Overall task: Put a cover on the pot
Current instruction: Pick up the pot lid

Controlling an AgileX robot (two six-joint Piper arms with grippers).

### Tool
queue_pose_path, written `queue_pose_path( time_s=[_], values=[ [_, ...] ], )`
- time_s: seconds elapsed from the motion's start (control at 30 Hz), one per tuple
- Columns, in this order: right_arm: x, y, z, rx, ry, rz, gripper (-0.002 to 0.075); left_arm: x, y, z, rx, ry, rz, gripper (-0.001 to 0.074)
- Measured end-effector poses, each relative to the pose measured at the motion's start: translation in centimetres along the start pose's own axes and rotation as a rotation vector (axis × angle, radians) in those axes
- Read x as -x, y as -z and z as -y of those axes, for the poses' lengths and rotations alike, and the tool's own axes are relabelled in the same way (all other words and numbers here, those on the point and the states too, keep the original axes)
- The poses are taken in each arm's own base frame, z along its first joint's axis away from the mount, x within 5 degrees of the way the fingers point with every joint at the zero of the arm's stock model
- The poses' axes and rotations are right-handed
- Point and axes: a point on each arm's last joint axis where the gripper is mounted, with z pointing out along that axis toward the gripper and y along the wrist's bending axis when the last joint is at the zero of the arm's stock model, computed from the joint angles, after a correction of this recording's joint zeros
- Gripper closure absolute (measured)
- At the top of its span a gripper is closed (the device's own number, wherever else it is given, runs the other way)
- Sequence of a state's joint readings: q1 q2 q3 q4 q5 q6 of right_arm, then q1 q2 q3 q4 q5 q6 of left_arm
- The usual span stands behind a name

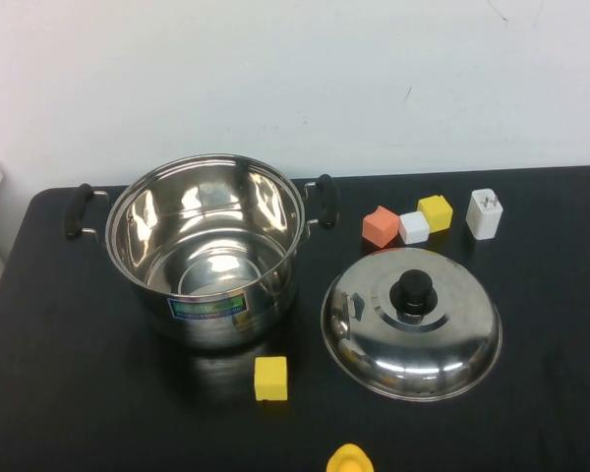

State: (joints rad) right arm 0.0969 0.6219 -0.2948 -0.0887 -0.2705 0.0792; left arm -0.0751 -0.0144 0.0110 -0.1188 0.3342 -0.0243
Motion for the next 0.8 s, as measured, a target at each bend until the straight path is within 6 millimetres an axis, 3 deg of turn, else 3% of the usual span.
queue_pose_path(
  time_s=[0.1, 0.2, 0.33, 0.43, 0.53, 0.8],
  values=[
    [-0.1, -3.0, -0.9, 0.079, -0.003, 0.081, 0.072, 0.0, 0.0, 0.0, -0.001, 0.002, 0.0, 0.0737],
    [-1.1, -5.8, -2.7, 0.186, -0.006, 0.127, 0.0666, 0.0, 0.0, 0.0, -0.001, 0.002, 0.0, 0.0737],
    [-3.2, -8.5, -5.7, 0.29, 0.02, 0.103, 0.0498, 0.0, 0.0, 0.0, -0.001, 0.002, 0.0, 0.0737],
    [-4.9, -10.0, -7.6, 0.308, 0.065, 0.064, 0.0333, 0.0, 0.0, 0.0, -0.001, 0.002, 0.0, 0.0737],
    [-6.6, -11.4, -8.8, 0.3, 0.111, 0.035, 0.0226, 0.0, 0.0, 0.0, -0.001, 0.002, 0.0, 0.0737],
    [-11.4, -15.5, -10.7, 0.33, 0.174, -0.054, 0.0181, 0.0, 0.0, 0.0, -0.001, 0.002, 0.0, 0.0737]
  ],
)
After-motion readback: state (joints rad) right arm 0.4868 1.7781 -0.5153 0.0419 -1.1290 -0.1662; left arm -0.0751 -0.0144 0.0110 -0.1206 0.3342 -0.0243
